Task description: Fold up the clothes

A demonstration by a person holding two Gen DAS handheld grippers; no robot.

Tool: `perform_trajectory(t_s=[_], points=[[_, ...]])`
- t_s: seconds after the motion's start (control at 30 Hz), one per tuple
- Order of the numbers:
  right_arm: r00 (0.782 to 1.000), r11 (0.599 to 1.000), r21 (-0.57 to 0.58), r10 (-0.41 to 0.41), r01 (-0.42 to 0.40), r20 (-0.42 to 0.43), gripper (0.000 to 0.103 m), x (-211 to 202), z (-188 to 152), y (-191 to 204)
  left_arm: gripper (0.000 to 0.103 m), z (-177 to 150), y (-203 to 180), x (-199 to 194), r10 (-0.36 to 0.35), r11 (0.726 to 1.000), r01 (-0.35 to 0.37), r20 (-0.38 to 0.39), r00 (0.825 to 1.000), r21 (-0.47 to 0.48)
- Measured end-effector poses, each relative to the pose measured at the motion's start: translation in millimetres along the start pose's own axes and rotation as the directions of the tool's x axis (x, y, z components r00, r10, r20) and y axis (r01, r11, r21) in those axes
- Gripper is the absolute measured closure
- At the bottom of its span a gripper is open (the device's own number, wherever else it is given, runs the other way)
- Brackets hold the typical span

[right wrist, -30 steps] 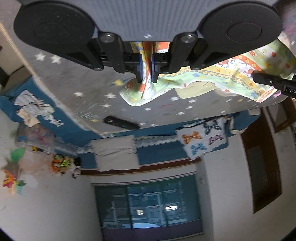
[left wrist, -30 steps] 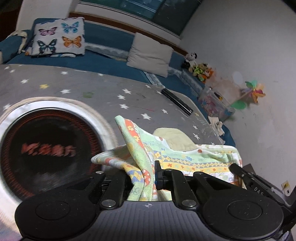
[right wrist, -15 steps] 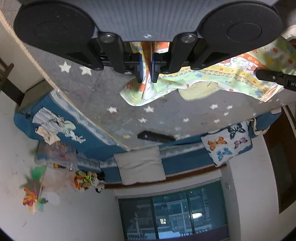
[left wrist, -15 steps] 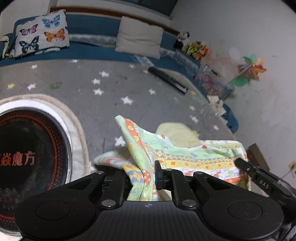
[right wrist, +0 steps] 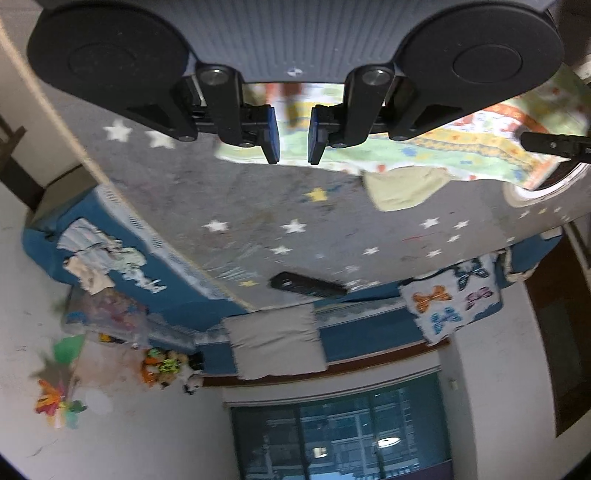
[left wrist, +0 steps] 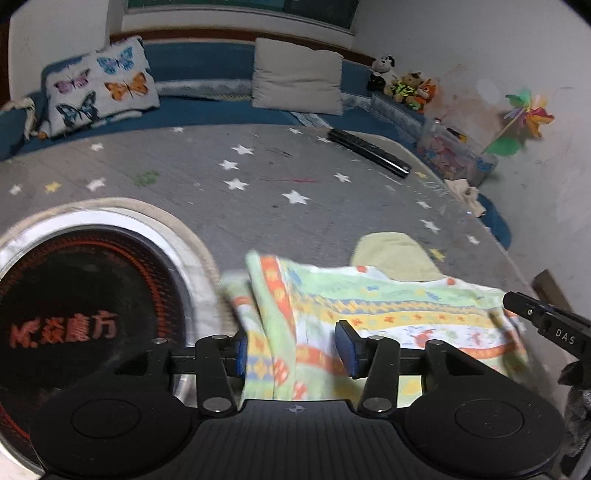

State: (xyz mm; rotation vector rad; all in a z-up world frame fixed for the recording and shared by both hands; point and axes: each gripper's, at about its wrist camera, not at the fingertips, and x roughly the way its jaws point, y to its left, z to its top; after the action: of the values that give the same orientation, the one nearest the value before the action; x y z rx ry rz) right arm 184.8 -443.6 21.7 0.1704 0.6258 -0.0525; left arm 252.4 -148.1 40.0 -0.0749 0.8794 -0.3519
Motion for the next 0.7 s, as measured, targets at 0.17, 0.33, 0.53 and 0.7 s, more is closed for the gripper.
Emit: perform_trajectory(t_s=[0.17, 0.33, 0.53, 0.7], points=[[0.997, 0.997, -0.035, 0.066, -0.067, -0.035, 0.087, 17, -1, 29, 0.056, 5, 13, -2, 0.013, 1.000, -0.012, 0.014, 1.000, -0.013], [0.995, 0.995, -0.056, 0.082, -0.085, -0.060, 0.087, 35, 0, 47, 0.059, 12, 6, 5, -0.031, 1.000, 0.032, 0.017, 0.999, -0.002], [0.995, 0.996, -0.051, 0.067, -0.071, -0.073, 0.087, 51, 0, 49, 0.065, 19, -14, 23, -0.070, 0.997, 0.070, 0.011, 0.997, 0.037], [0.995, 0.996, -0.056, 0.069, -0.073, -0.071, 0.086, 54, 1, 48, 0.069, 24, -29, 41, -0.071, 0.995, 0.071, -0.006, 0.997, 0.072]])
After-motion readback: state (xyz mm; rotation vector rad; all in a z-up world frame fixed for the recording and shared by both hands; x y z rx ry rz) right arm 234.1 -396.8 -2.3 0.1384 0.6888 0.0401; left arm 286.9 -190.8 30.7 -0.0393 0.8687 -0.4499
